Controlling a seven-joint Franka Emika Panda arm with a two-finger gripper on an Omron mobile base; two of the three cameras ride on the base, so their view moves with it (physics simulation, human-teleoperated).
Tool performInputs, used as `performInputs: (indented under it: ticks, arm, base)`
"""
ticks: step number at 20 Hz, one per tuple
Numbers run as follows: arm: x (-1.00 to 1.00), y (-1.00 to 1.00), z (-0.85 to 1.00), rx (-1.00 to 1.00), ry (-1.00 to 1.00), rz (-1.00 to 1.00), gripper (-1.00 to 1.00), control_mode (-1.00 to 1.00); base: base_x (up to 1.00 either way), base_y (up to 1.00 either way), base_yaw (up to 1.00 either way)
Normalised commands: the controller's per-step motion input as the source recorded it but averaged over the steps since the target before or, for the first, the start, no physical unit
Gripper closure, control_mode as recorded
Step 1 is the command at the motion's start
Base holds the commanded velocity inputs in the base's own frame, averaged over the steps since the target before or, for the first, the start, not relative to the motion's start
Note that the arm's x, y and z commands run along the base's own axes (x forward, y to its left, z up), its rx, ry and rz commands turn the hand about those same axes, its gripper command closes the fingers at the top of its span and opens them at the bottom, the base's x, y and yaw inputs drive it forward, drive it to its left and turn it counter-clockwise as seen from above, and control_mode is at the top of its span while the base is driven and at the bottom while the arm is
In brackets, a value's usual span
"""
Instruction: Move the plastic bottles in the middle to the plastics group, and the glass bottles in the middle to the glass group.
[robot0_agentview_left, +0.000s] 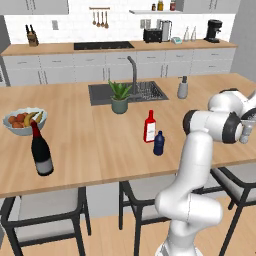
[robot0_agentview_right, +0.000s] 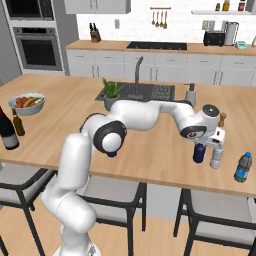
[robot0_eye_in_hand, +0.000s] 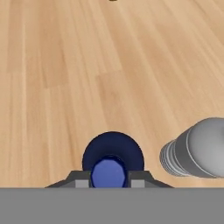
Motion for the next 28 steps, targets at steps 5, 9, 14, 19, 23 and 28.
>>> performInputs:
  ticks: [5, 9, 14, 19, 23, 28]
  arm:
    - [0.00, 0.00, 0.00, 0.00, 0.00, 0.00, -1.00, -1.00]
    - [0.00, 0.00, 0.00, 0.00, 0.00, 0.00, -1.00, -1.00]
    - [-0.01, 0.09, 0.21, 0.00, 0.00, 0.00, -1.00, -1.00]
    - [-0.09, 0.59, 0.48, -0.02, 0.00, 0.00, -1.00, -1.00]
    - [-0.24, 0.98, 0.32, -0.06, -0.02, 0.00, -1.00, -1.00]
    - [-0.61, 1.00, 0.15, -0.11, -0.01, 0.00, -1.00, -1.00]
  base:
    - [0.00, 0.00, 0.00]
    - [0.00, 0.00, 0.00]
    - [0.00, 0.00, 0.00]
    - [0.00, 0.00, 0.00]
    - [0.00, 0.00, 0.00]
    - [0.00, 0.00, 0.00]
